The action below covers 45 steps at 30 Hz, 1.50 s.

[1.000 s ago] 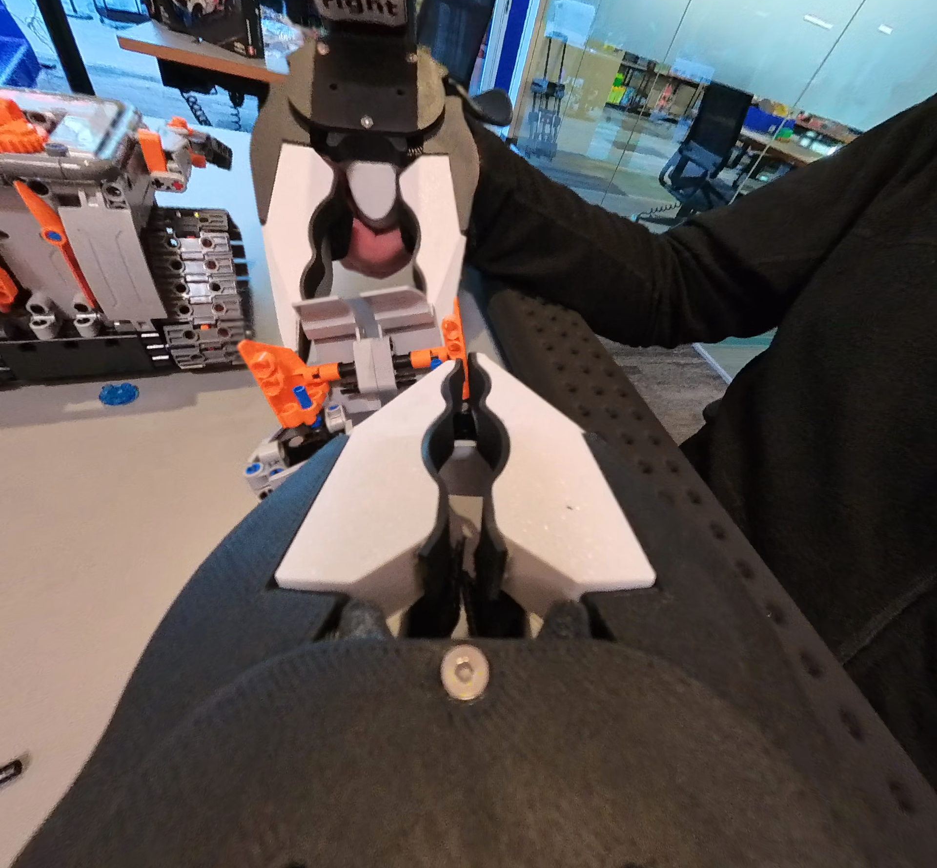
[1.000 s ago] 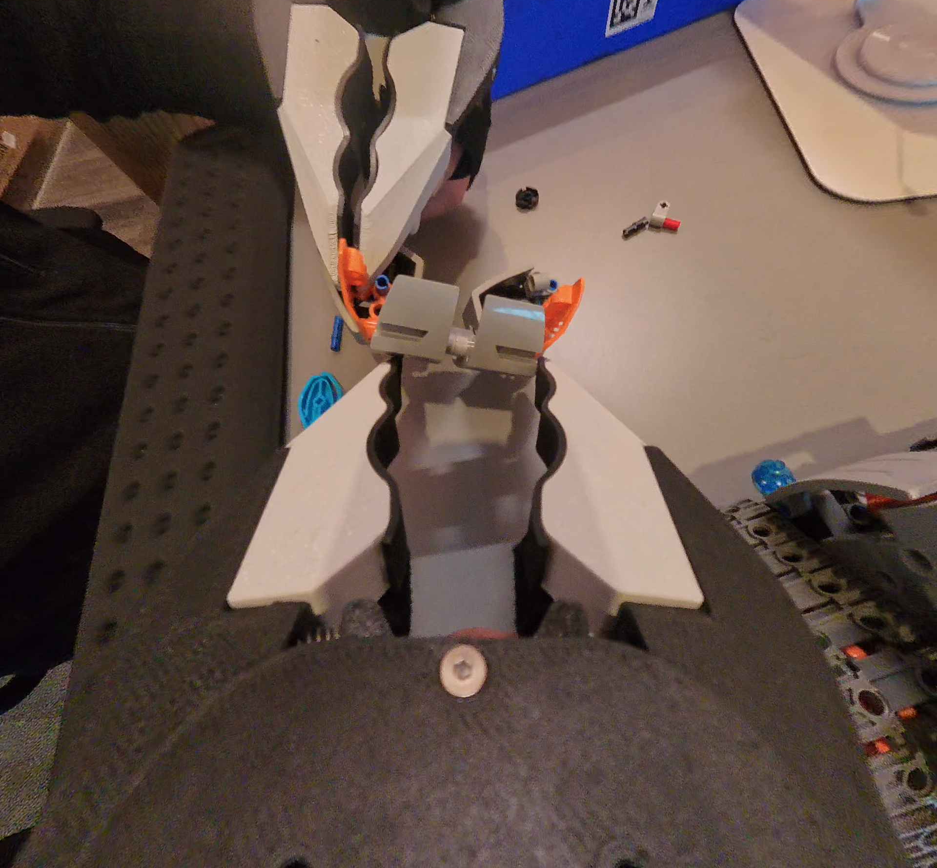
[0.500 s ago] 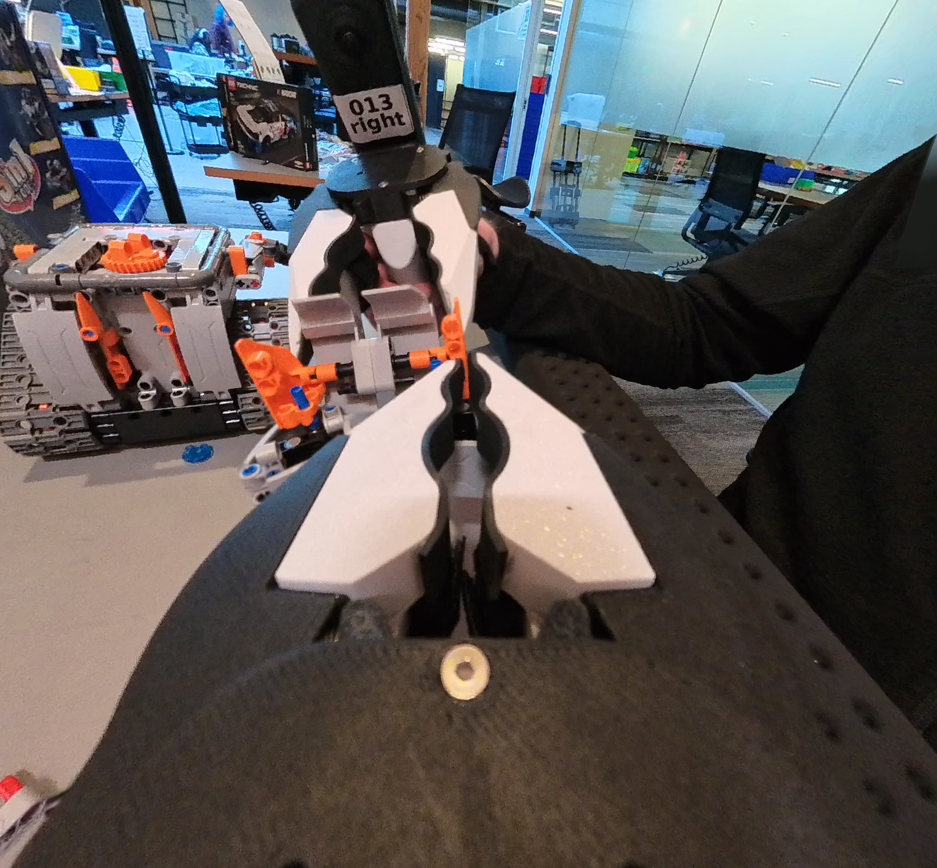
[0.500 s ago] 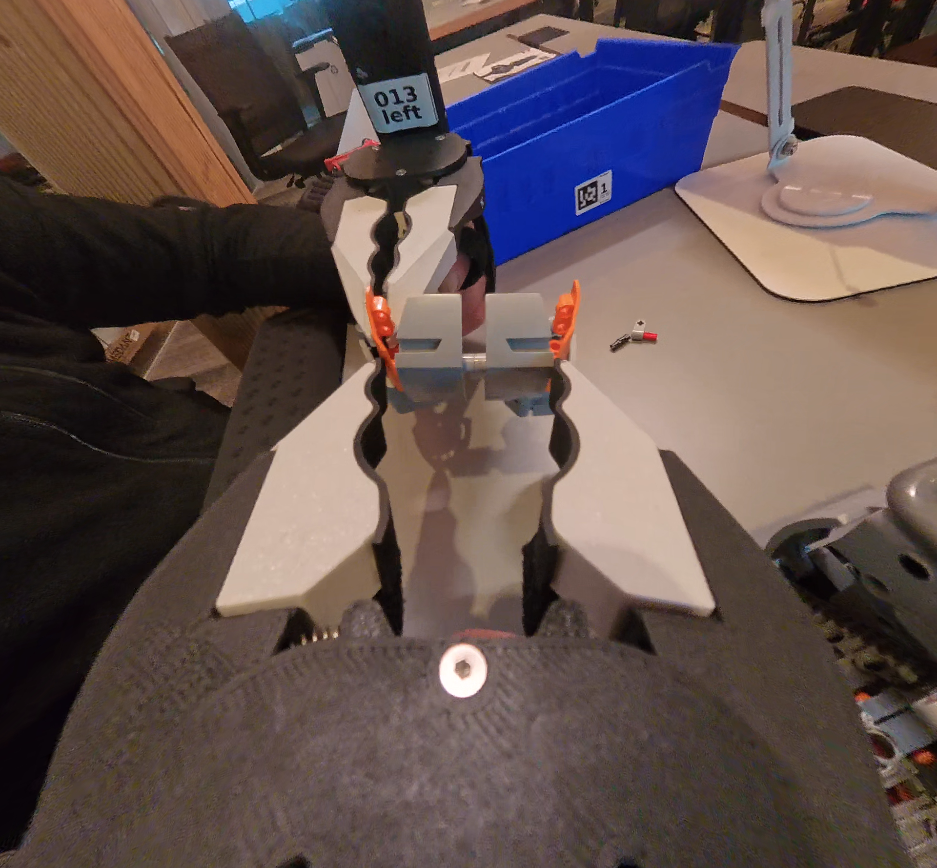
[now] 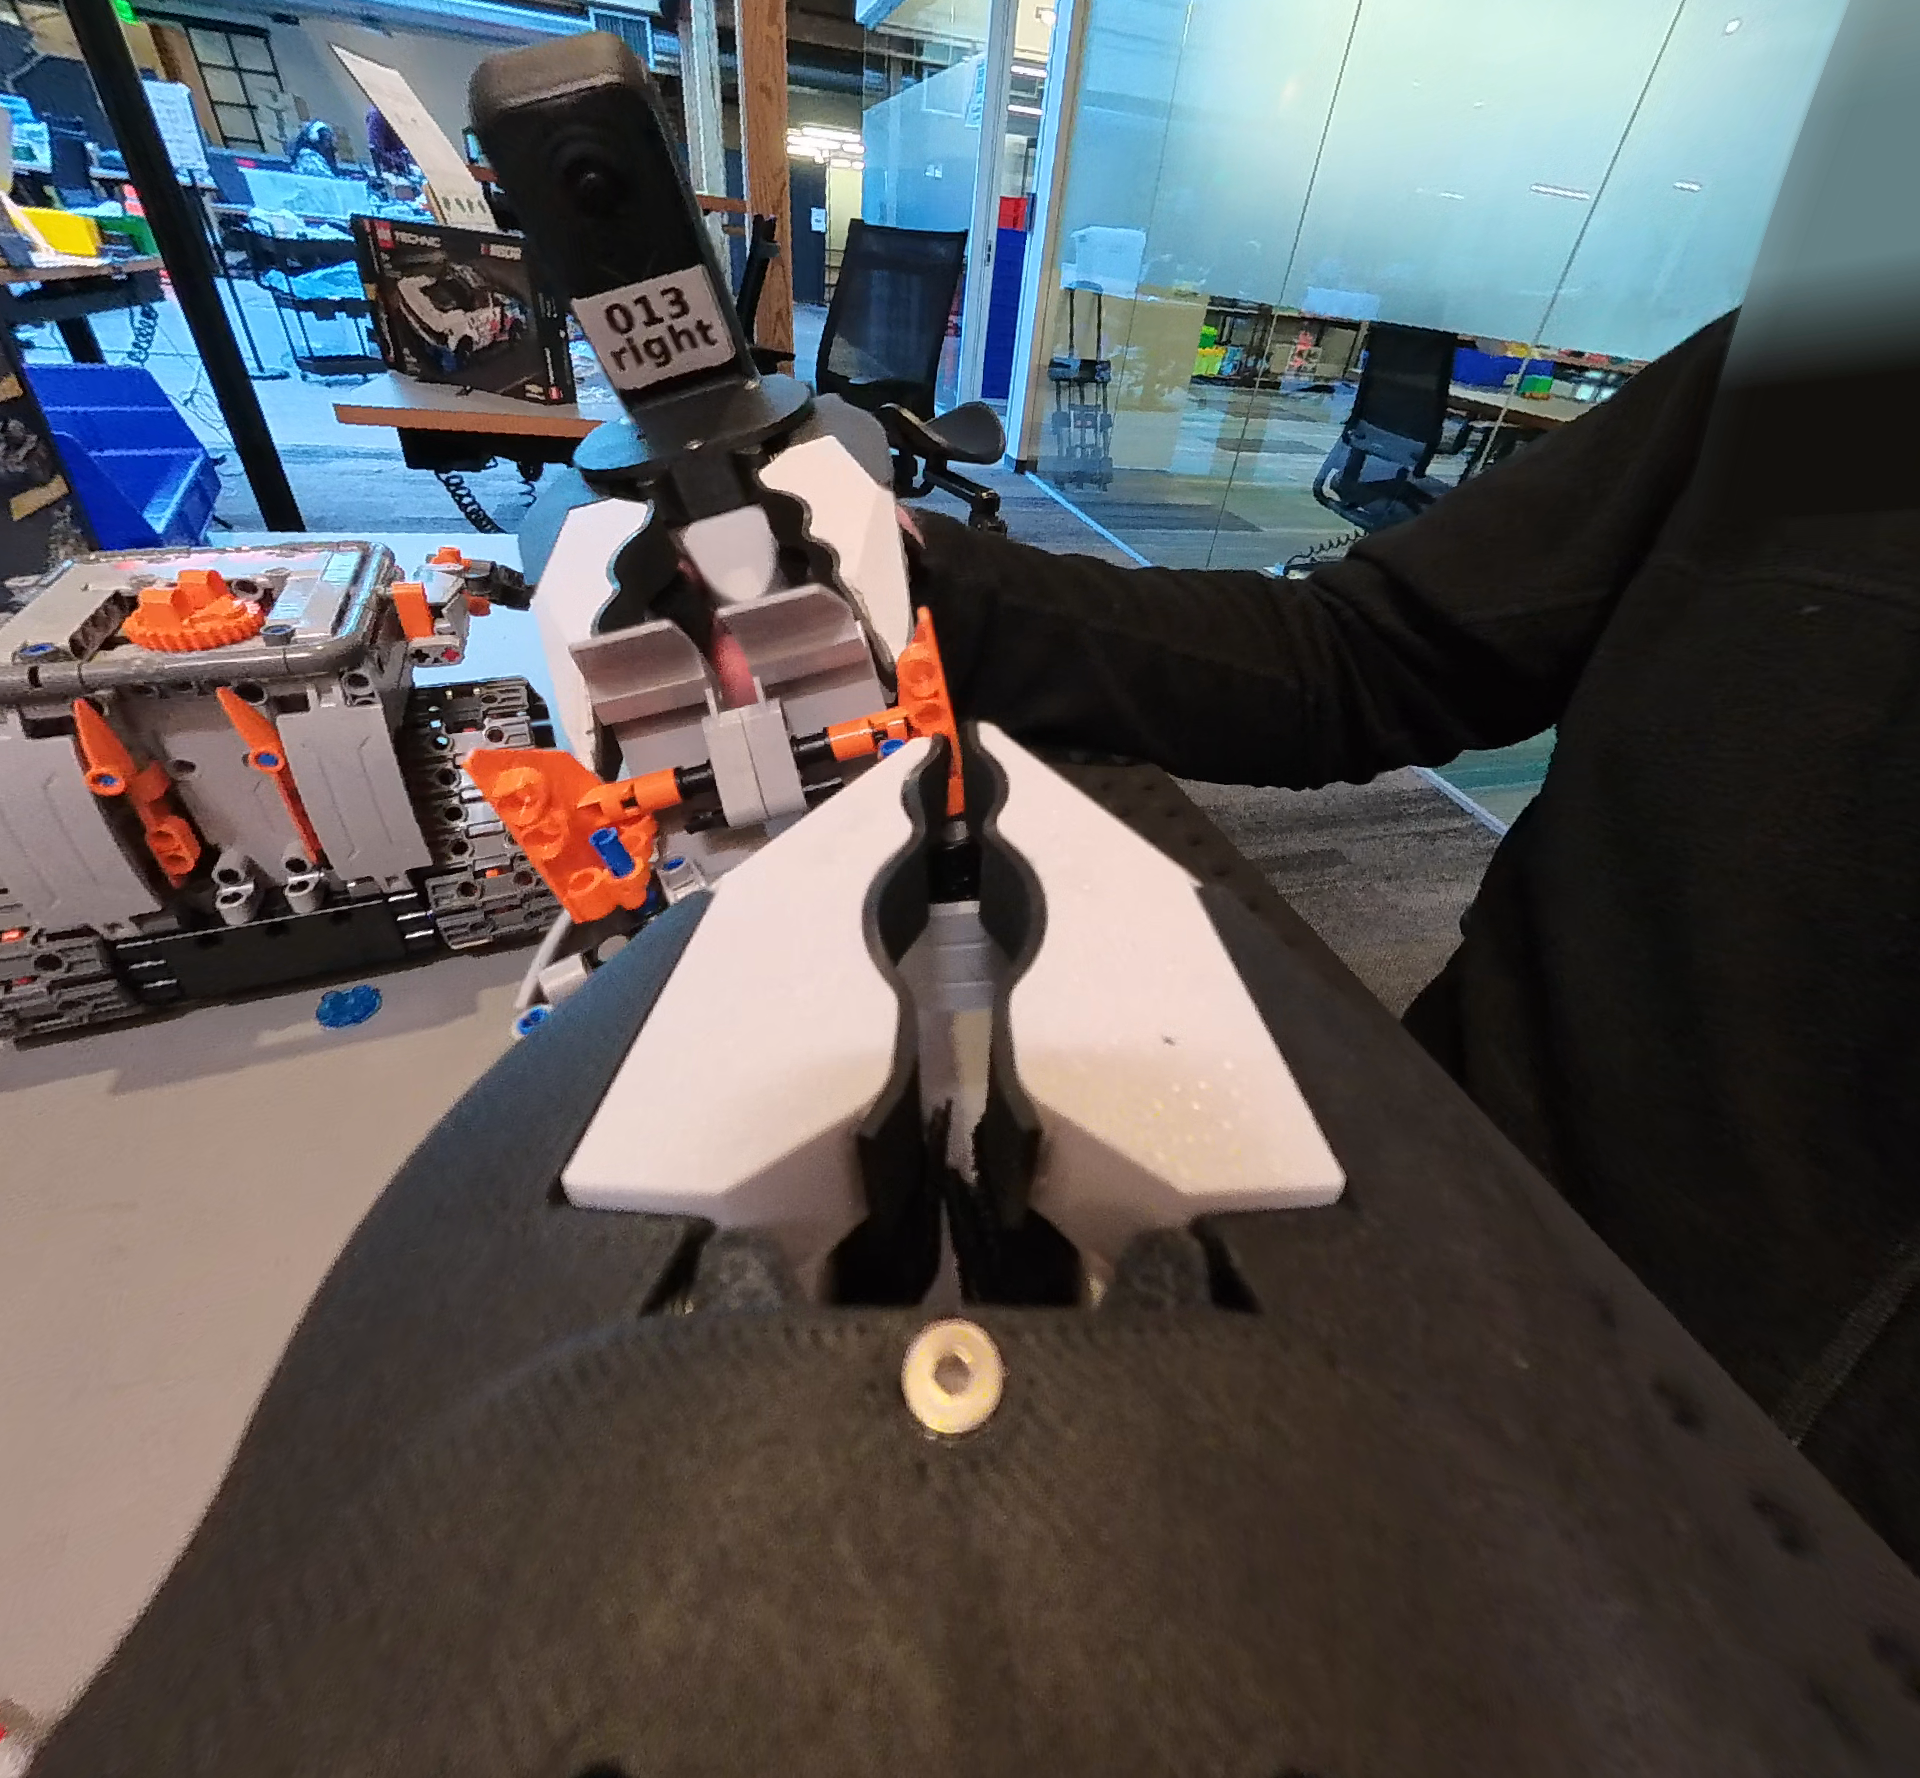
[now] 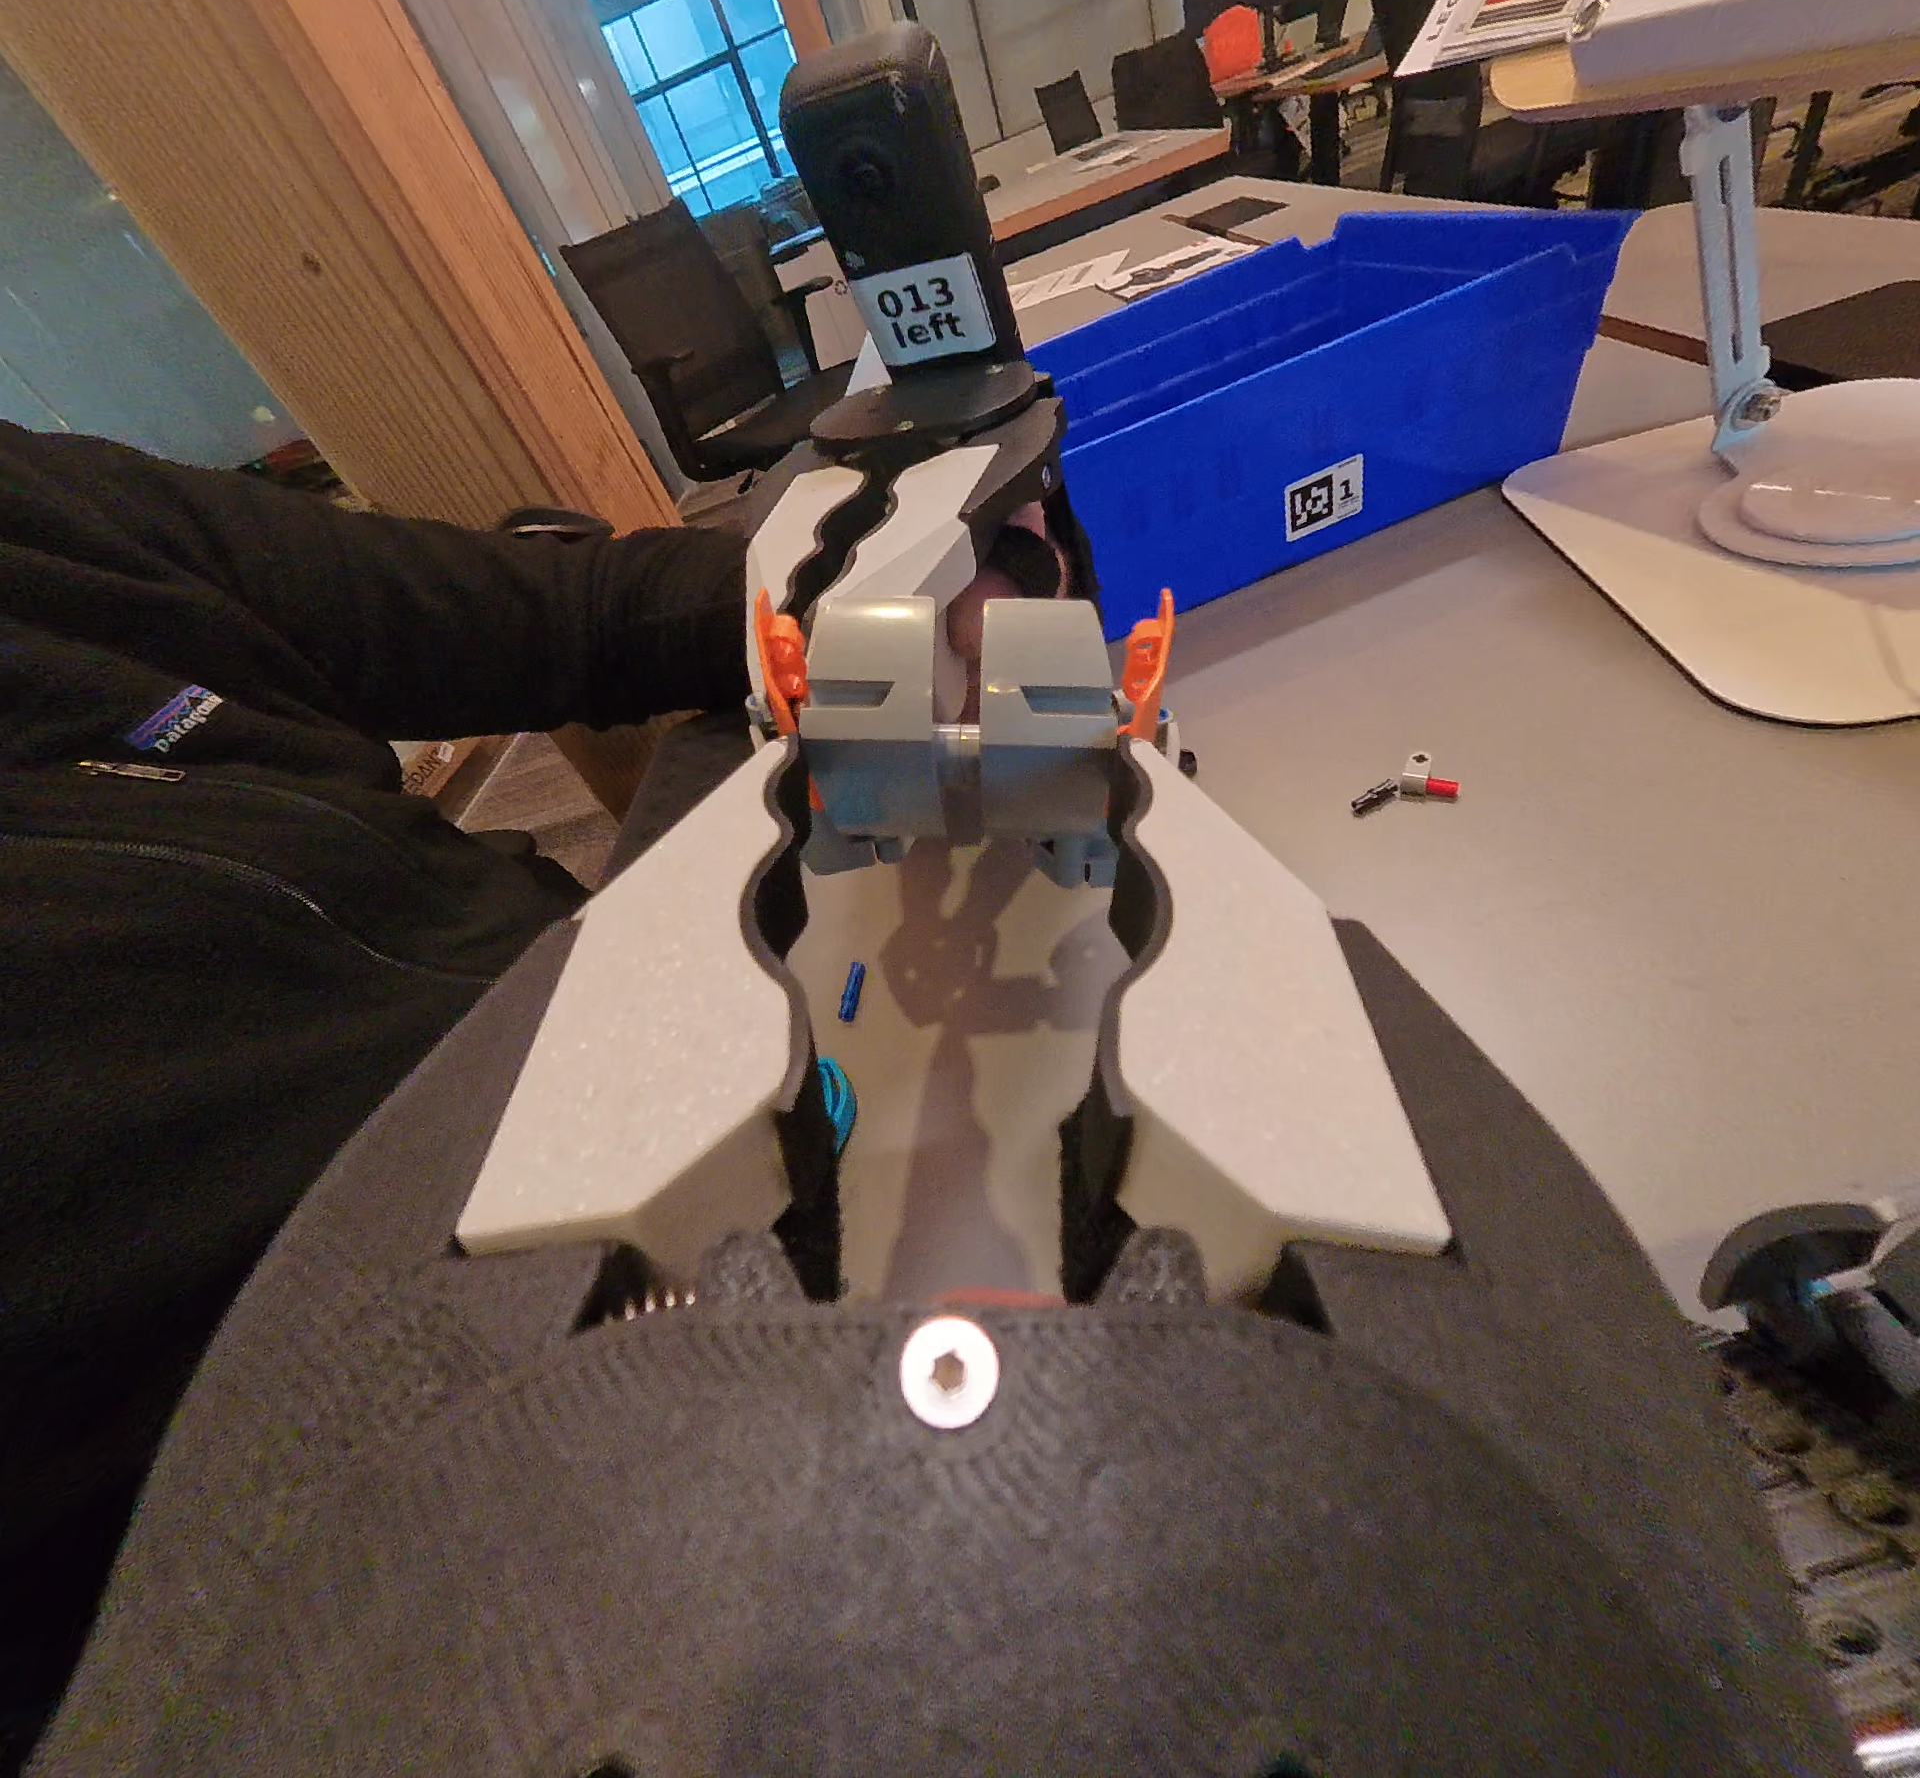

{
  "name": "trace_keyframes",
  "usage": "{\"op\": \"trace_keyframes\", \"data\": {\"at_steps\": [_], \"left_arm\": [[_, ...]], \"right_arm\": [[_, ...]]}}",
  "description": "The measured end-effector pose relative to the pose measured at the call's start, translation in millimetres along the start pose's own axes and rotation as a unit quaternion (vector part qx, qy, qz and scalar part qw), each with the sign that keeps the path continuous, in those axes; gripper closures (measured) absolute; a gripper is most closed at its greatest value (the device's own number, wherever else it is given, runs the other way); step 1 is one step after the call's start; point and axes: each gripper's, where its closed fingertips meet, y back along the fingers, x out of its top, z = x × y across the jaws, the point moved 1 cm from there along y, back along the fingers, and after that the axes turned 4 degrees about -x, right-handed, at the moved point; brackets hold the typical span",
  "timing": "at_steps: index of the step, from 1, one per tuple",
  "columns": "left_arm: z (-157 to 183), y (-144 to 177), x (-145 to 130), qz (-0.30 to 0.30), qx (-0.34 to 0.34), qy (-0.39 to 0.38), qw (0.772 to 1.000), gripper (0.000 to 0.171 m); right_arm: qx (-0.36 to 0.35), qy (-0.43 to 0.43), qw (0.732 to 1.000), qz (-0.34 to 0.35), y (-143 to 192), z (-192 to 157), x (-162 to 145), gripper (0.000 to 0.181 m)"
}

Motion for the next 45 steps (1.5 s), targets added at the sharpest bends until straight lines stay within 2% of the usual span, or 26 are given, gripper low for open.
{"op": "trace_keyframes", "data": {"at_steps": [2,5,6,8,9,13,16,18,20,21,24,28,32,34,38,41,43,45], "left_arm": [[-1.3,0.2,-0.7,-0.013,0.009,0.002,1.0,0.167],[-7.1,4.6,-0.9,-0.064,0.06,-0.014,0.996,0.124],[-8.7,7.2,-1.4,-0.088,0.081,-0.03,0.992,0.116],[-10.6,11.8,1.8,-0.119,0.116,-0.059,0.984,0.106],[-14.7,14.6,4.2,-0.128,0.14,-0.066,0.98,0.107],[-18.2,18.9,-4.2,-0.188,0.161,-0.063,0.967,0.103],[-18.6,23.4,-27.9,-0.261,0.161,-0.036,0.951,0.105],[-16.1,27.1,-47.8,-0.315,0.155,-0.007,0.936,0.106],[-16.1,31.9,-63.5,-0.356,0.162,0.012,0.92,0.106],[-12.6,33.4,-71.4,-0.376,0.156,0.025,0.913,0.104],[-9.7,36.6,-85.5,-0.414,0.166,0.038,0.894,0.103],[-2.1,21.8,-98.8,-0.439,0.152,0.036,0.885,0.099],[-24.5,5.8,-99.8,-0.416,0.212,-0.007,0.885,0.095],[-32.1,4.4,-112.1,-0.445,0.224,-0.04,0.866,0.091],[-46.8,8.5,-110.7,-0.466,0.251,-0.12,0.84,0.114],[-62.0,25.1,-109.4,-0.476,0.276,-0.122,0.826,0.122],[-74.8,41.4,-109.3,-0.492,0.299,-0.136,0.806,0.124],[-85.2,53.5,-109.4,-0.496,0.321,-0.129,0.796,0.128]], "right_arm": [[-0.021,0.006,1.0,-0.01,2.8,1.7,0.6,0.126],[-0.085,0.015,0.995,-0.051,14.5,7.7,-3.6,0.126],[-0.093,0.018,0.993,-0.072,17.6,5.2,-7.4,0.126],[-0.122,0.015,0.985,-0.124,22.6,5.9,-15.9,0.125],[-0.15,0.02,0.975,-0.165,25.0,11.5,-22.4,0.126],[-0.207,0.046,0.906,-0.365,19.3,25.3,-47.3,0.126],[-0.19,0.045,0.842,-0.504,0.4,26.9,-65.3,0.125],[-0.184,0.037,0.812,-0.553,-17.2,33.5,-69.7,0.125],[-0.171,0.032,0.793,-0.584,-33.9,38.7,-76.1,0.125],[-0.154,0.029,0.792,-0.59,-40.6,37.0,-78.4,0.124],[-0.134,0.025,0.815,-0.563,-47.9,34.1,-72.6,0.118],[-0.146,0.025,0.863,-0.484,-26.5,37.0,-54.4,0.118],[-0.166,0.025,0.894,-0.416,1.5,47.3,-54.2,0.127],[-0.179,0.026,0.893,-0.411,10.2,56.1,-67.1,0.125],[-0.167,0.015,0.897,-0.408,10.9,57.3,-92.8,0.129],[-0.185,-0.006,0.892,-0.412,14.7,58.4,-103.5,0.13],[-0.189,-0.018,0.896,-0.402,14.4,53.8,-106.8,0.136],[-0.192,-0.021,0.895,-0.402,16.0,47.8,-112.4,0.139]]}}
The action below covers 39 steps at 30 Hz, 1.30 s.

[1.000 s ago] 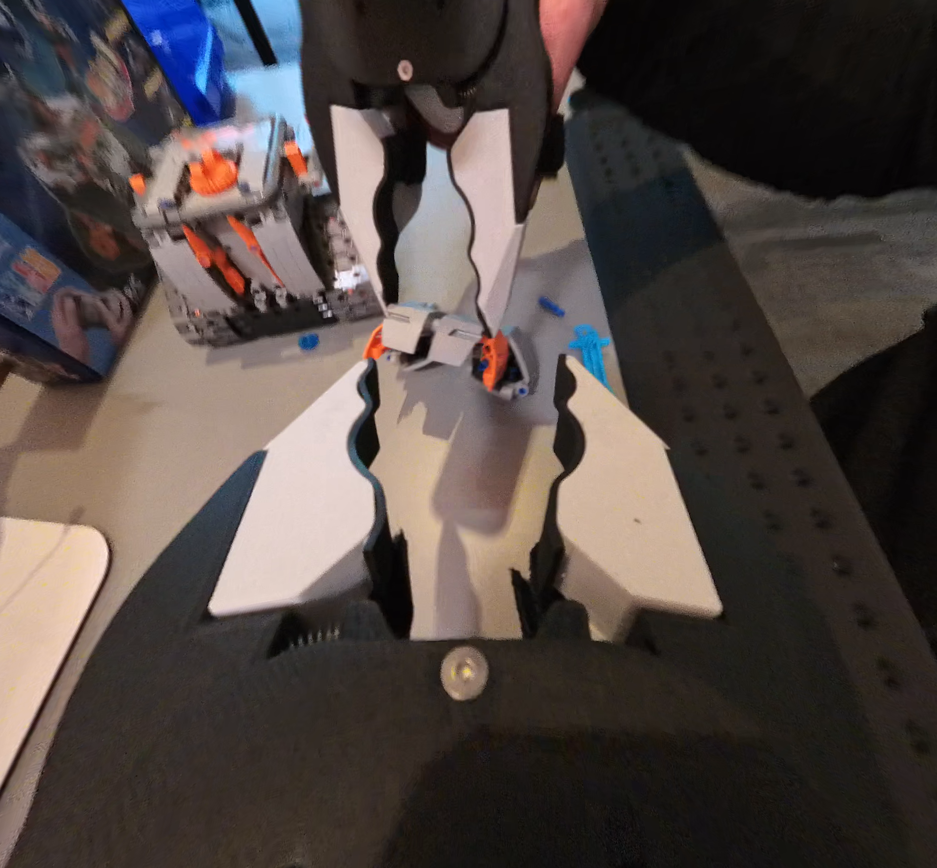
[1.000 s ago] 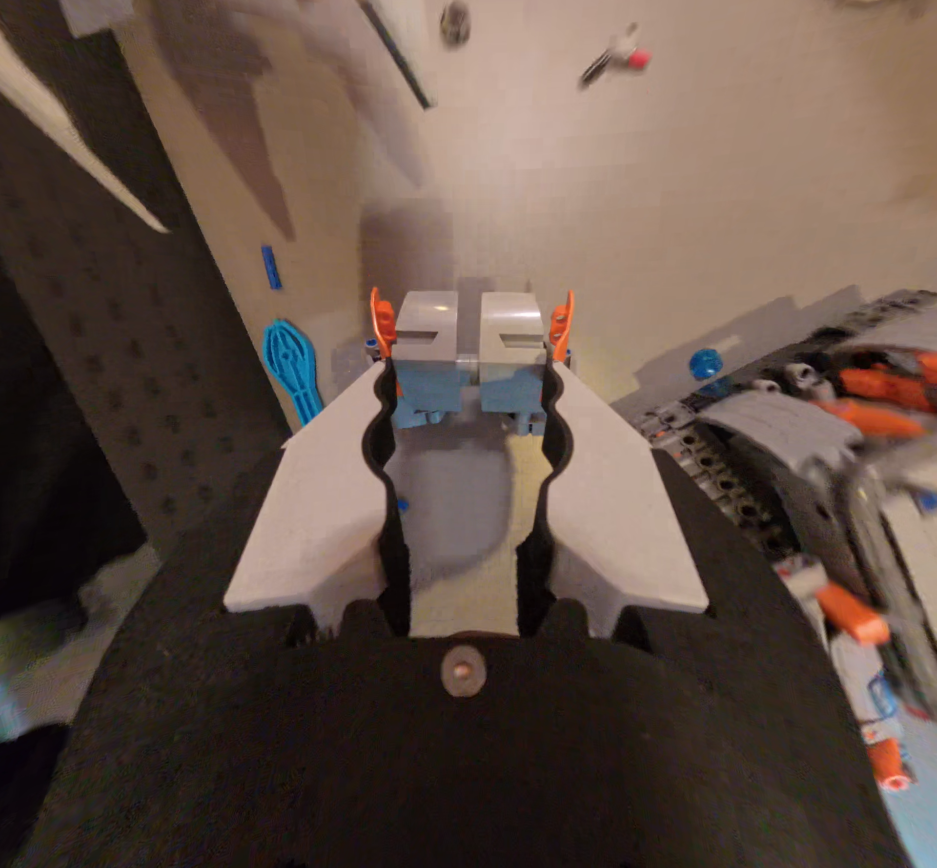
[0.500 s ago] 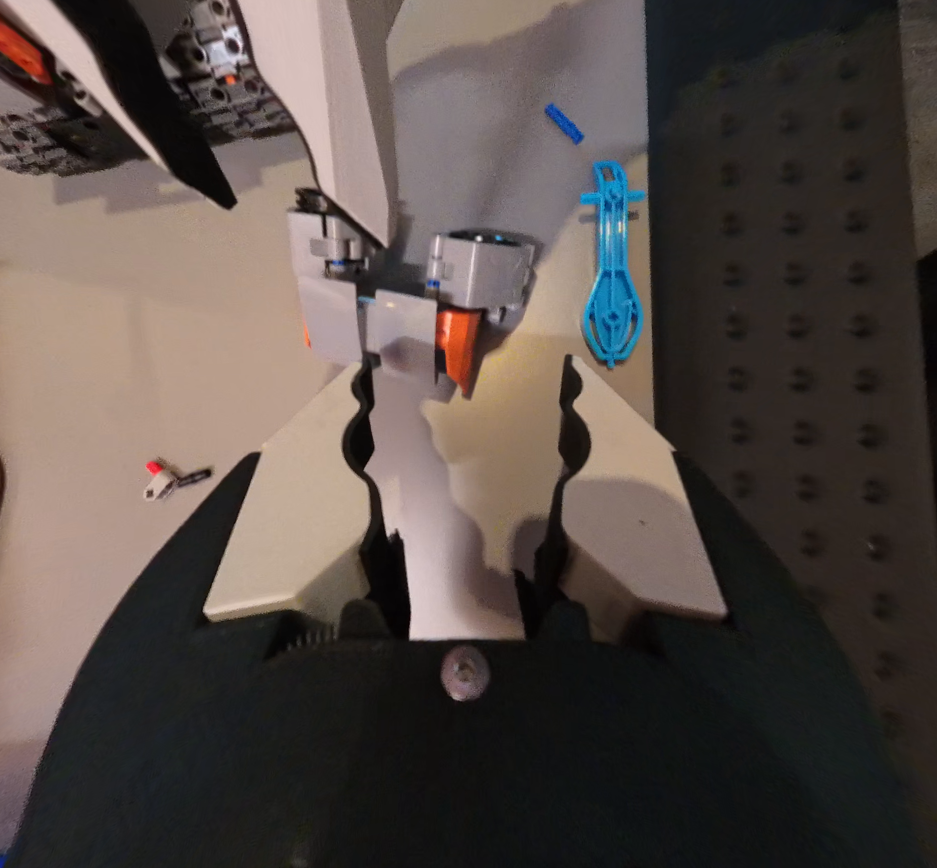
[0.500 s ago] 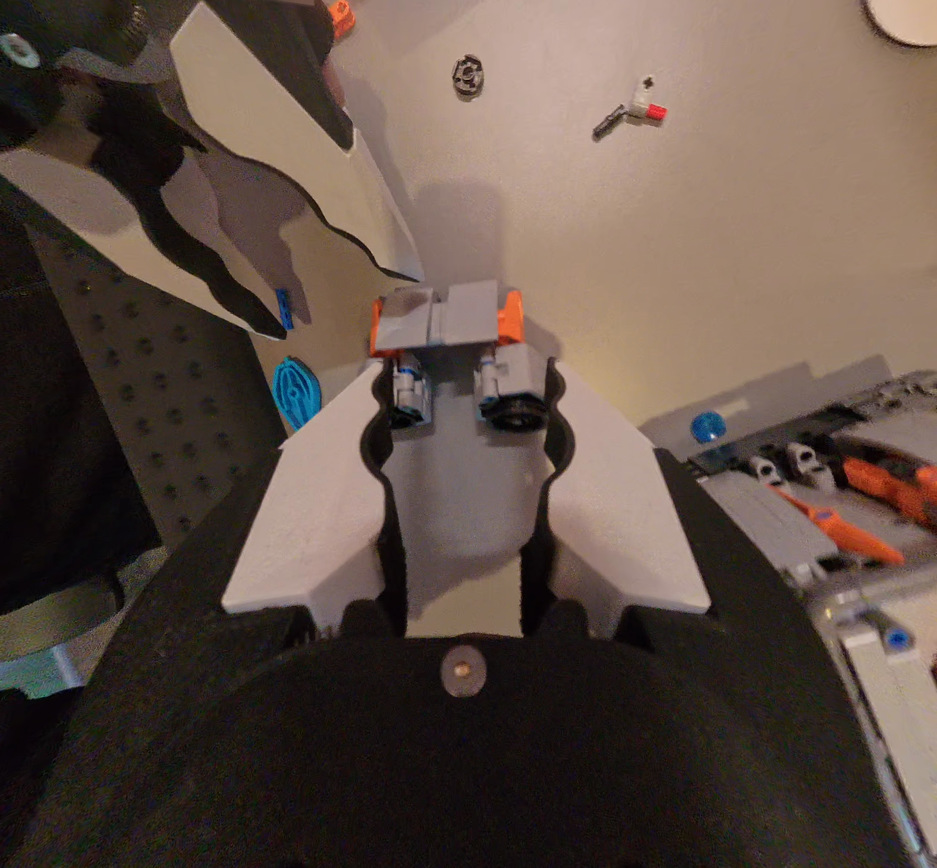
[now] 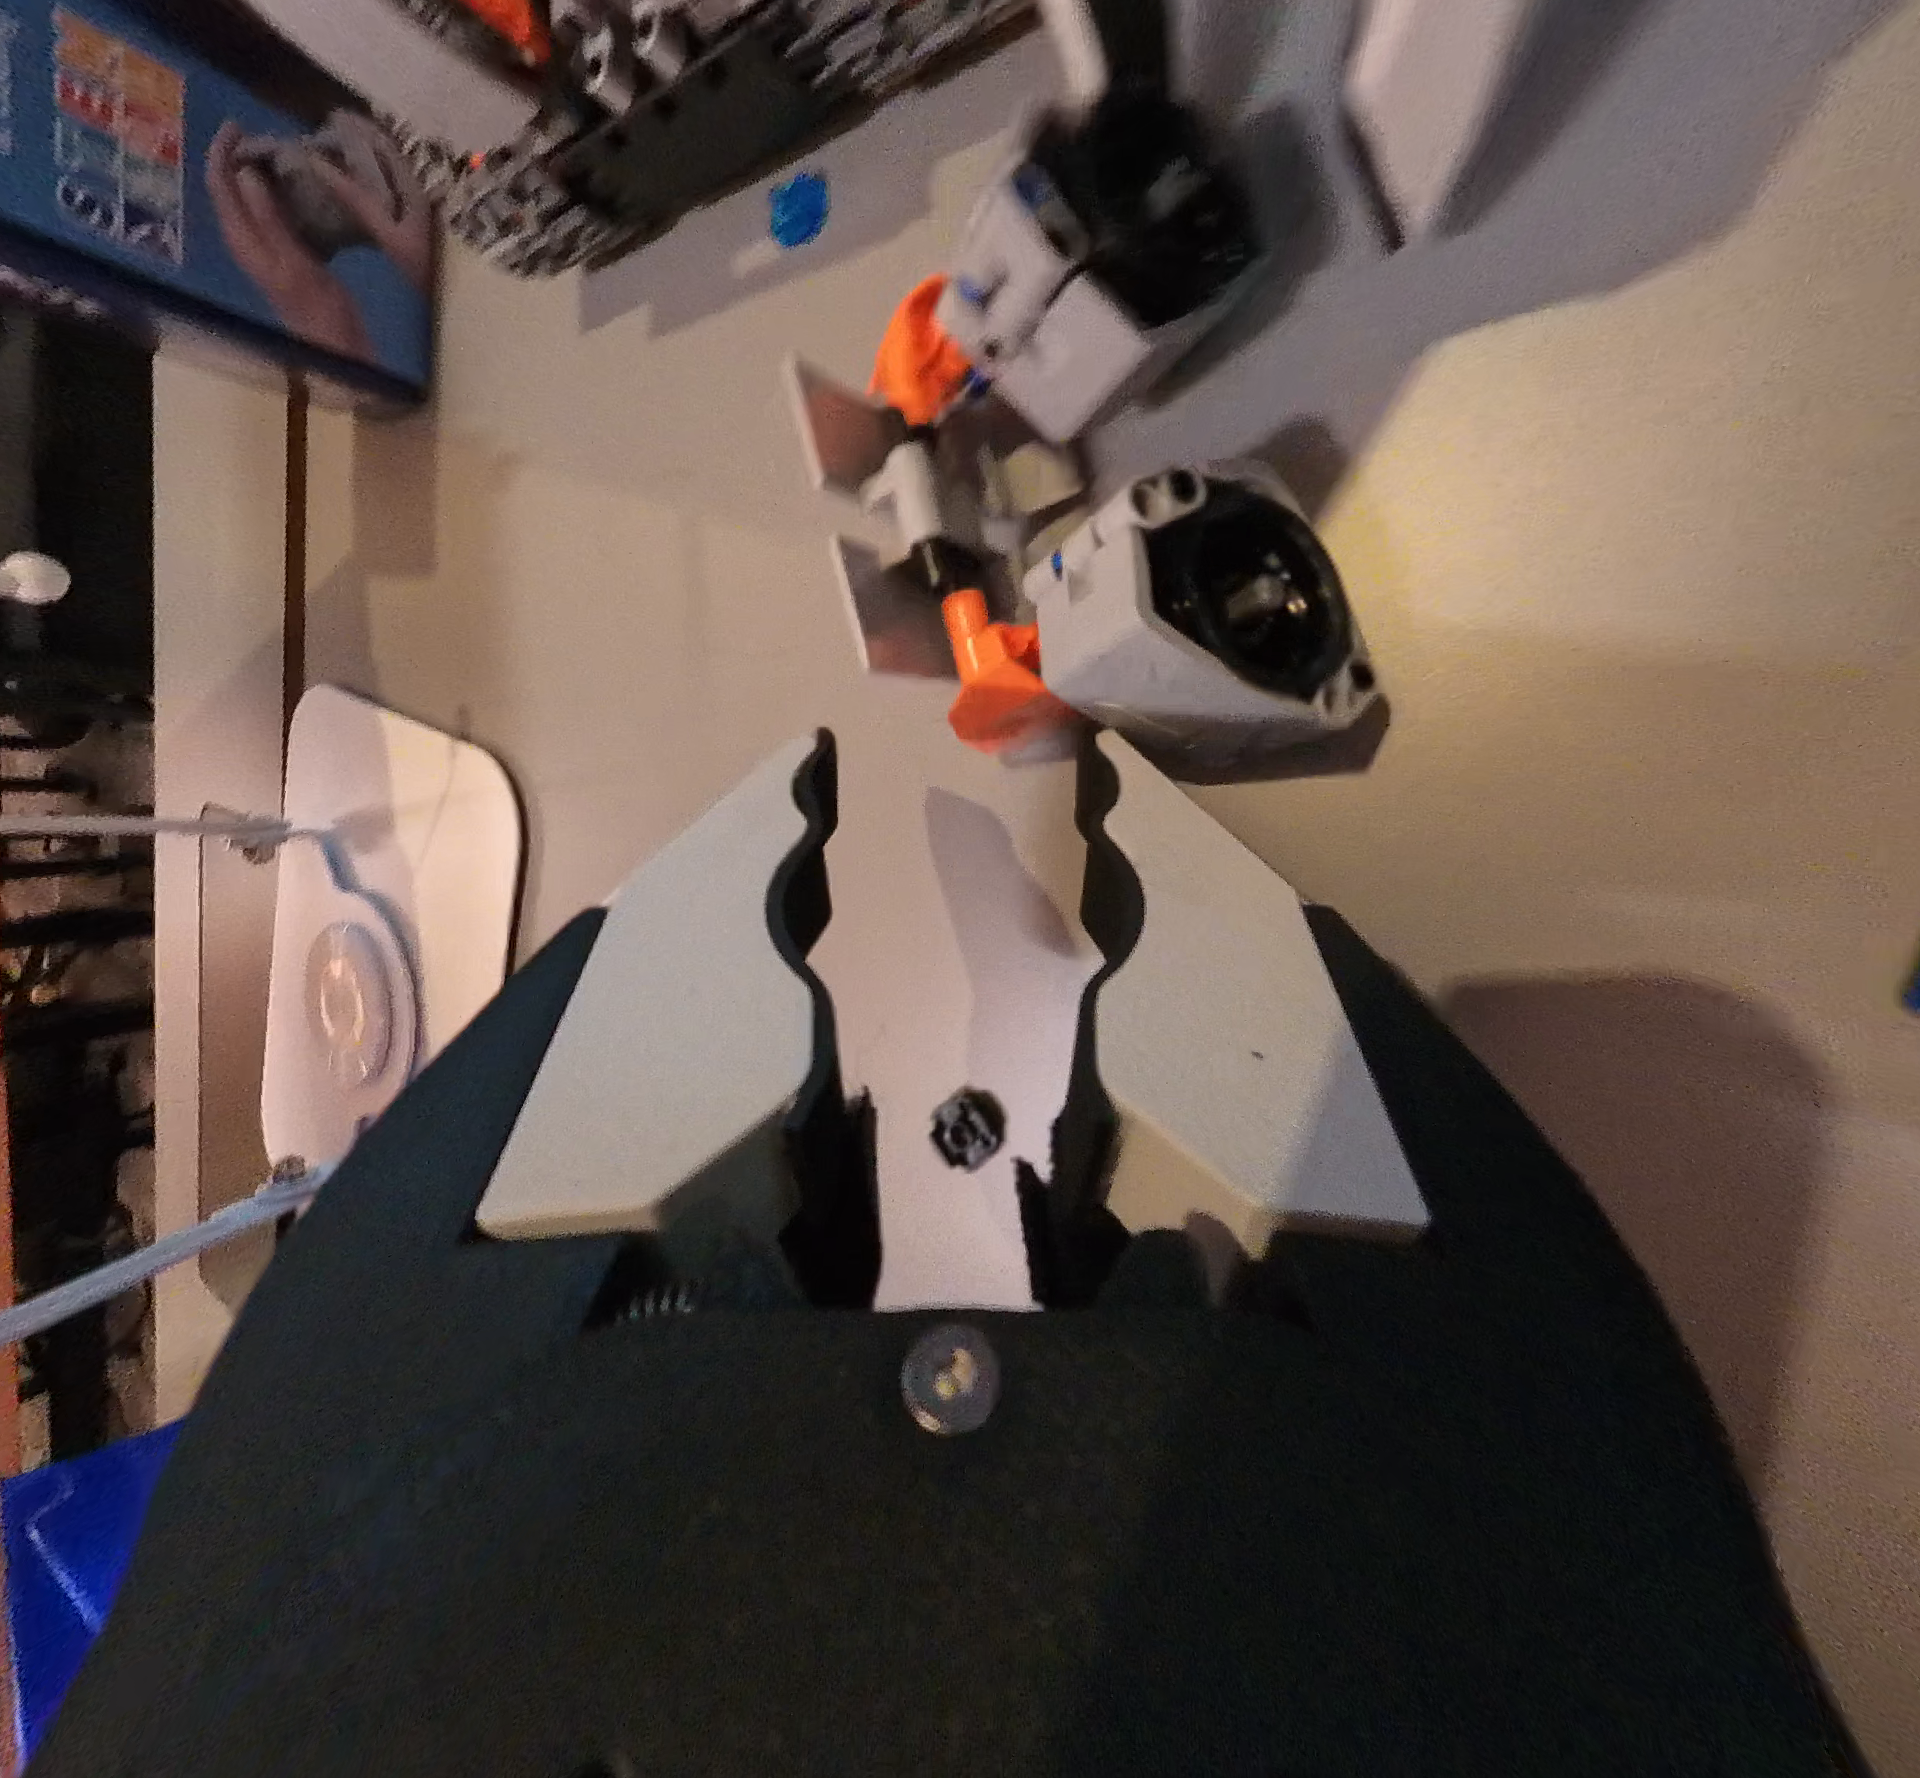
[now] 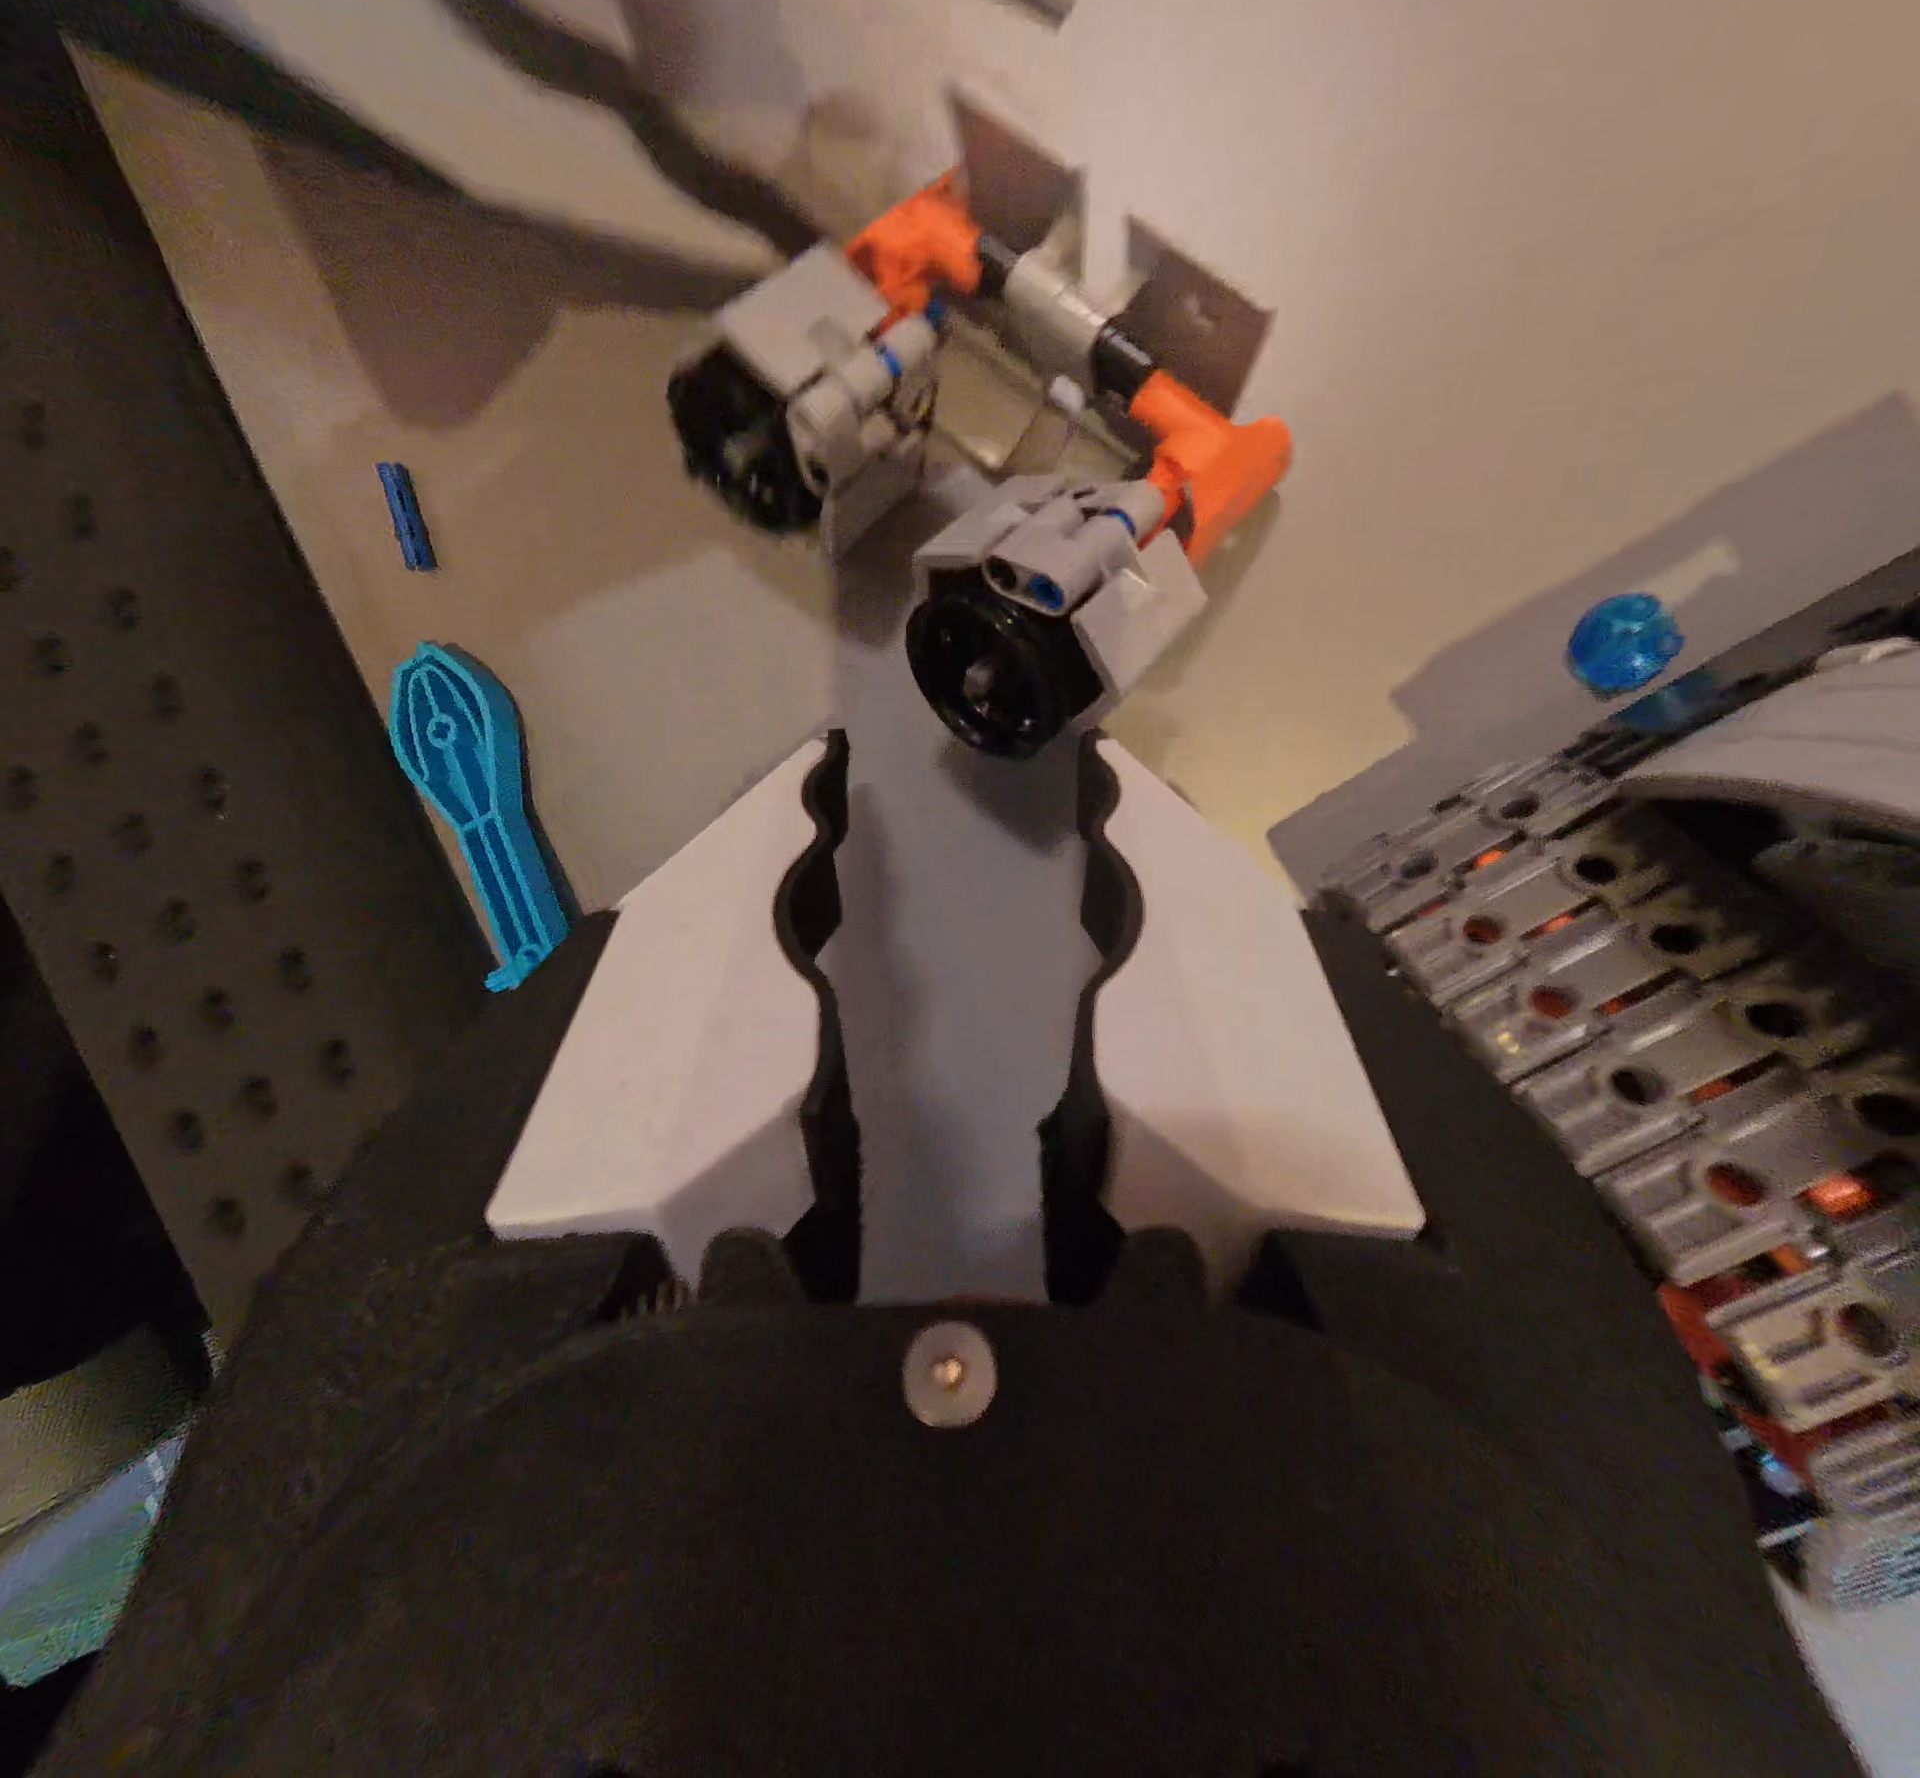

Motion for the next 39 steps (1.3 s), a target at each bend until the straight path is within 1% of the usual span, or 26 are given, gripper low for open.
{"op": "trace_keyframes", "data": {"at_steps": [2,4,5,7,9,10,12,15,16,18,19,23,29,33,38,39], "left_arm": [[-3.3,2.2,-4.9,0.001,-0.01,0.015,1.0,0.127],[1.2,10.5,-4.9,0.016,-0.046,0.037,0.998,0.123],[5.3,16.2,-4.7,0.023,-0.07,0.05,0.996,0.12],[9.5,28.6,-3.5,0.039,-0.097,0.068,0.992,0.108],[19.5,38.8,3.2,0.066,-0.135,0.08,0.985,0.11],[21.9,40.1,6.5,0.074,-0.139,0.084,0.984,0.109],[33.2,35.0,8.6,0.068,-0.151,0.073,0.983,0.113],[37.2,21.6,4.5,0.038,-0.104,0.018,0.994,0.113],[34.5,20.5,5.9,0.041,-0.073,-0.014,0.996,0.112],[42.6,23.9,13.6,0.062,-0.053,-0.09,0.993,0.109],[44.0,25.3,17.6,0.074,-0.041,-0.114,0.99,0.113],[42.4,18.4,17.2,0.075,-0.025,-0.152,0.985,0.12],[40.4,12.6,16.6,0.094,-0.013,-0.148,0.984,0.121],[33.9,8.8,18.9,0.108,0.013,-0.103,0.989,0.124],[27.2,3.8,22.8,0.128,0.031,-0.03,0.991,0.124],[26.4,2.9,23.3,0.13,0.034,-0.027,0.991,0.125]], "right_arm": [[0.024,0.004,1.0,0.012,1.0,-12.2,-2.1,0.142],[0.014,0.008,0.999,0.028,6.0,-11.3,-2.7,0.14],[0.008,0.009,0.999,0.037,10.1,-9.2,-2.3,0.139],[0.0,0.016,0.999,0.051,17.4,-6.2,-1.9,0.135],[-0.016,0.036,0.997,0.073,22.4,-2.5,1.9,0.134],[-0.022,0.045,0.995,0.083,22.9,-1.7,4.2,0.133],[-0.034,0.058,0.994,0.085,19.8,0.1,6.1,0.131],[-0.063,0.103,0.988,0.098,15.3,1.3,11.3,0.131],[-0.074,0.119,0.985,0.101,14.7,2.1,12.3,0.131],[-0.07,0.133,0.982,0.111,13.2,-0.4,13.8,0.132],[-0.066,0.135,0.982,0.113,11.5,-0.8,14.3,0.131],[-0.065,0.138,0.982,0.113,5.4,1.6,15.2,0.135],[-0.056,0.114,0.984,0.123,3.9,0.8,15.9,0.136],[-0.052,0.084,0.986,0.132,3.3,5.2,17.0,0.136],[-0.059,0.06,0.987,0.139,2.2,11.2,19.7,0.137],[-0.059,0.06,0.987,0.14,2.2,12.0,19.6,0.137]]}}
